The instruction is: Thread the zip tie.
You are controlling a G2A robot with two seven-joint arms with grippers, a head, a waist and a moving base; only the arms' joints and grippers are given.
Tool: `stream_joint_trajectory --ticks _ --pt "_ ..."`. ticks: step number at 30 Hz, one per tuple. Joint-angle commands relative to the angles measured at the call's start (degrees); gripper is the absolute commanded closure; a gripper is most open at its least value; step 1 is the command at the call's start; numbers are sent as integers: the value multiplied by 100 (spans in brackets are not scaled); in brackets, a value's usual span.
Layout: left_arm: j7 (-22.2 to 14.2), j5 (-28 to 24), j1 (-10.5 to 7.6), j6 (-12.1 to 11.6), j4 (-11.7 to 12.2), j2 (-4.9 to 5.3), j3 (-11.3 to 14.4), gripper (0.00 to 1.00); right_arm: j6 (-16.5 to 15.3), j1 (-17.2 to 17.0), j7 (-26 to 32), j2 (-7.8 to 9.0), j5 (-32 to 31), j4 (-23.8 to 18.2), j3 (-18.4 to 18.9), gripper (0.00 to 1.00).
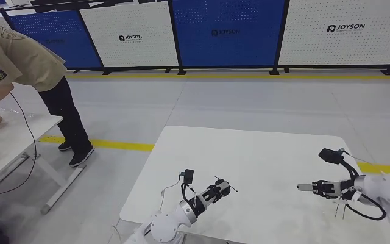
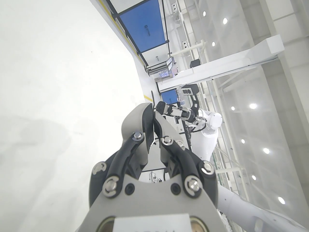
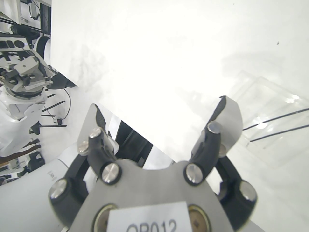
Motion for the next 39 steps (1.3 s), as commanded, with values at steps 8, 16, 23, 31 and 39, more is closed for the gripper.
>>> stream_joint_trajectory --ticks 8,16,23,31,39 --pt "0 0 0 0 0 0 0 100 1262 -160 35 183 -229 -301 544 0" --pt "0 0 0 0 0 0 0 100 1627 136 35 428 86 86 -65 0" --pt "0 0 0 0 0 0 0 100 1627 136 35 428 86 86 -65 0" --pt "0 0 0 0 0 0 0 100 1732 49 -218 450 -353 74 -31 0" --pt "0 0 0 0 0 0 0 100 1732 570 35 311 -1140 330 -796 0"
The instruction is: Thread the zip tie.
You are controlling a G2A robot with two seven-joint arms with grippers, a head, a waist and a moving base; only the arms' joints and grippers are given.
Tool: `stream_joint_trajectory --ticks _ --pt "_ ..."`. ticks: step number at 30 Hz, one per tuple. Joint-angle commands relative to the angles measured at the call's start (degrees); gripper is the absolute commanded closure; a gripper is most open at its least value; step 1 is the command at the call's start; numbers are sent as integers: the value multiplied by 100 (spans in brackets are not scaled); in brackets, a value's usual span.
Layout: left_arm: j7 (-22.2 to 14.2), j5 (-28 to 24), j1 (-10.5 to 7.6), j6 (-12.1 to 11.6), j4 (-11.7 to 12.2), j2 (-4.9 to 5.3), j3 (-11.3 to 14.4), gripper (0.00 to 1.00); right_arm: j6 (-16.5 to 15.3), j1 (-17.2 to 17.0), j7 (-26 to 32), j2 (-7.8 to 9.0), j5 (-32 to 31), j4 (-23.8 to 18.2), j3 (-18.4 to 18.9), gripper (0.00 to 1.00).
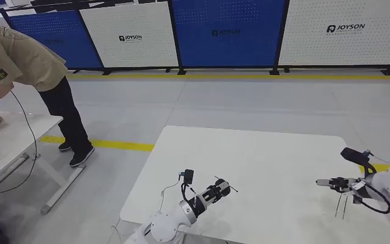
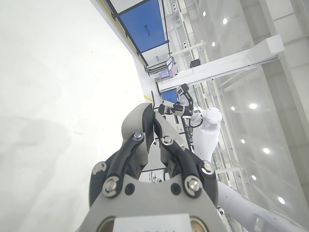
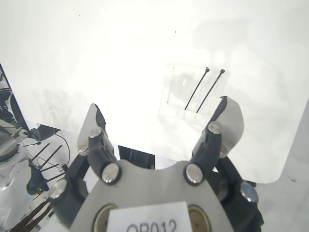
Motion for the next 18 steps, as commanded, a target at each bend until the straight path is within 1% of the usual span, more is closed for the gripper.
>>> stream_joint_trajectory --ticks 1,14,16,18 --pt "0 0 0 0 0 0 0 100 0 112 -5 0 77 82 -234 0" --pt "0 0 0 0 0 0 0 100 0 99 -50 -2 70 89 -238 0" --pt "0 0 0 0 0 0 0 100 0 47 -297 -23 -108 127 -296 0" --pt "0 0 0 0 0 0 0 100 0 64 -212 -35 -217 111 -350 0"
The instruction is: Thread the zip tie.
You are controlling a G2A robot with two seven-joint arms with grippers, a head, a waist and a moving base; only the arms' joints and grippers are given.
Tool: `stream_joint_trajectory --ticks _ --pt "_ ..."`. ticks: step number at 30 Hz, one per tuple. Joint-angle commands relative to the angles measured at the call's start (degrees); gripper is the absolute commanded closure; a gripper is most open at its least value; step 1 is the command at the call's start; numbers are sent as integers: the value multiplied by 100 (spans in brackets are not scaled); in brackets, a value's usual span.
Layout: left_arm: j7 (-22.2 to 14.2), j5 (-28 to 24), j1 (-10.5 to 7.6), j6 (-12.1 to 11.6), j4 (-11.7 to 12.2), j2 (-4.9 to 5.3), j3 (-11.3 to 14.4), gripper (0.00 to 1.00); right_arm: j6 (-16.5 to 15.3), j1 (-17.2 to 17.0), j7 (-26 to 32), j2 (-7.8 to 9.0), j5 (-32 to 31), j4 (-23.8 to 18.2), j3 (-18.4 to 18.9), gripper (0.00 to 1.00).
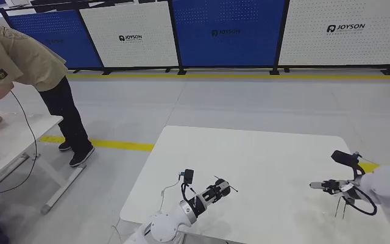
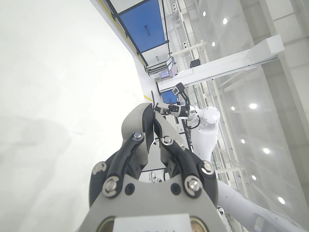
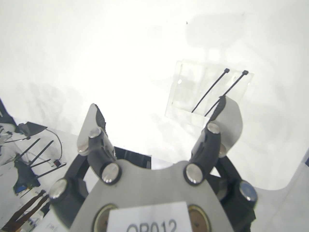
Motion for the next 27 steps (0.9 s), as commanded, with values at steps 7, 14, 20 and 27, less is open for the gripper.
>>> stream_joint_trajectory --ticks 7,14,20,27 --pt "0 0 0 0 0 0 0 100 0 70 268 -6 -213 144 41 0" --pt "0 0 0 0 0 0 0 100 -67 3 103 -8 -220 167 42 0" --pt "0 0 0 0 0 0 0 100 -451 -183 114 80 -50 256 445 16" --pt "0 0 0 0 0 0 0 100 -487 -429 231 155 -147 18 688 60"
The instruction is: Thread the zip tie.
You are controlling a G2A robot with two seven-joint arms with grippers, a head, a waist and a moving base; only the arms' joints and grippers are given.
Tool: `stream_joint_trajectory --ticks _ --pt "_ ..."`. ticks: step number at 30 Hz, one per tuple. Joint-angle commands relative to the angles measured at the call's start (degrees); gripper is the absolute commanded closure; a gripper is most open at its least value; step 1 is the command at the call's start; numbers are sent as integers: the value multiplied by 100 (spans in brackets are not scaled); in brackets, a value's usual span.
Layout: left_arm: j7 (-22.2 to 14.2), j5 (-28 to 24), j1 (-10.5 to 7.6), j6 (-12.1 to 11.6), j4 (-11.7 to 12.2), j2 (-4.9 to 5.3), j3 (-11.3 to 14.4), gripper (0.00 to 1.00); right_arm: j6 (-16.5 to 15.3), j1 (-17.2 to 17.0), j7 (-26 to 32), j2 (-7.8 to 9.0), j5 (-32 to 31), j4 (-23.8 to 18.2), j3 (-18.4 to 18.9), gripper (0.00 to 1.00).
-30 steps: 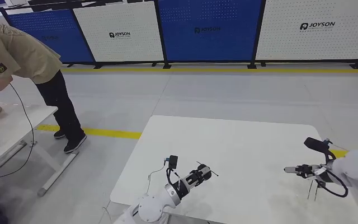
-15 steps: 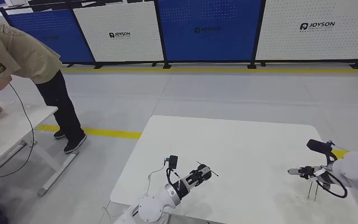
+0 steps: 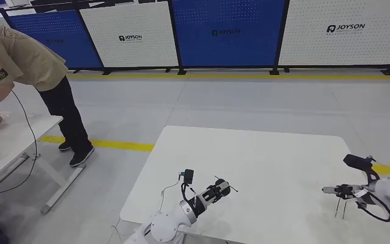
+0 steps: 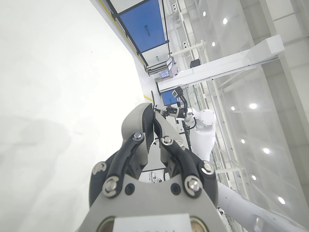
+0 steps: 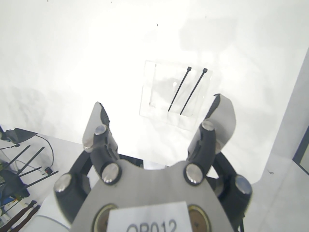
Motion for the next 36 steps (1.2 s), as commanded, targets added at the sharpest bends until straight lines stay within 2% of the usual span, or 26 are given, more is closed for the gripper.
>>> stream_joint_trajectory --ticks 1,3,4,7,18,26,29,36 --pt "0 0 0 0 0 0 0 100 -29 -21 71 13 -26 -22 32 60" --pt "0 0 0 0 0 0 0 100 -36 -29 74 18 6 19 21 58" --pt "0 0 0 0 0 0 0 100 -56 -18 74 23 17 52 -1 61" --pt "0 0 0 0 0 0 0 100 -65 69 74 38 25 178 -119 62" --pt "0 0 0 0 0 0 0 100 143 522 74 99 165 546 -777 67" --pt "0 0 0 0 0 0 0 100 330 864 74 114 271 831 -1221 65" --pt "0 0 0 0 0 0 0 100 439 941 74 126 334 916 -1326 68" --pt "0 0 0 0 0 0 0 100 471 1144 74 84 342 1180 -1586 73"
